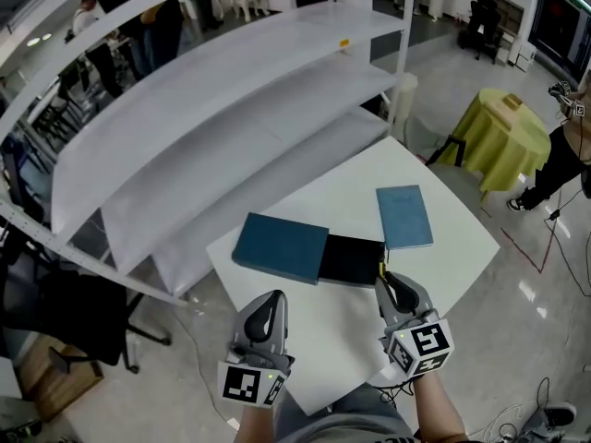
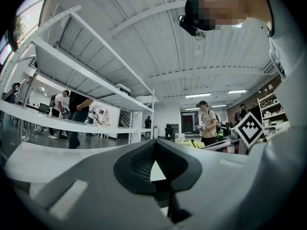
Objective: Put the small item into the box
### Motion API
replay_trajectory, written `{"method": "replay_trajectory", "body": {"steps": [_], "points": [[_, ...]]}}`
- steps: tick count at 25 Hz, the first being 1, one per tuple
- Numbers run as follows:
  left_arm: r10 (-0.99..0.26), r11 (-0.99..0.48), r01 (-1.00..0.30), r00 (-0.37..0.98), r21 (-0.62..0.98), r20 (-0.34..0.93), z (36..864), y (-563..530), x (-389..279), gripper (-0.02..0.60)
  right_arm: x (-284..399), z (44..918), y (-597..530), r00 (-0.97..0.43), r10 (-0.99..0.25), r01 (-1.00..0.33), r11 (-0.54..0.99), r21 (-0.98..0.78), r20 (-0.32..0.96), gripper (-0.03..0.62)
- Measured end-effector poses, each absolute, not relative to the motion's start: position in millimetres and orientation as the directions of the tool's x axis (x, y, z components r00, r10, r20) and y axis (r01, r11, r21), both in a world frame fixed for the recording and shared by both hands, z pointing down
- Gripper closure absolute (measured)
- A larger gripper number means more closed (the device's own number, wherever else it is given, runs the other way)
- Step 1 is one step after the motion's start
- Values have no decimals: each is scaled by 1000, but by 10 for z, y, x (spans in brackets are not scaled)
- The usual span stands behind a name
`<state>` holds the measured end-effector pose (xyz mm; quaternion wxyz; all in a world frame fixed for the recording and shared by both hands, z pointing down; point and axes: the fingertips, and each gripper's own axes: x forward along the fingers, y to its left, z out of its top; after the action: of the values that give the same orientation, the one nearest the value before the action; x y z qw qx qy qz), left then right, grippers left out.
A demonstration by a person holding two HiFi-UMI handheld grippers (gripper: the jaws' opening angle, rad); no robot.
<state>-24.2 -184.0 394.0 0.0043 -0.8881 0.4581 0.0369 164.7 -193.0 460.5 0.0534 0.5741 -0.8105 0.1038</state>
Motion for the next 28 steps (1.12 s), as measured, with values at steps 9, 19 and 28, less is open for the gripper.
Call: {"method": "replay_trajectory", "body": {"steps": [9, 19, 28], "points": [[-820, -572, -819, 571, 37, -35, 4020, -1852, -274, 566, 1660, 5027, -2139, -350, -869, -936, 309, -168, 349, 540], [-820, -572, -819, 572, 45, -19, 4056, -1908, -367, 565, 1585, 5518, -2363, -361, -776, -933, 302, -197, 517, 540], [-840, -542, -839, 543, 53, -2, 4096, -1909, -527, 566, 1507, 5785, -2547, -369, -679, -924, 339, -175, 635, 540]]}}
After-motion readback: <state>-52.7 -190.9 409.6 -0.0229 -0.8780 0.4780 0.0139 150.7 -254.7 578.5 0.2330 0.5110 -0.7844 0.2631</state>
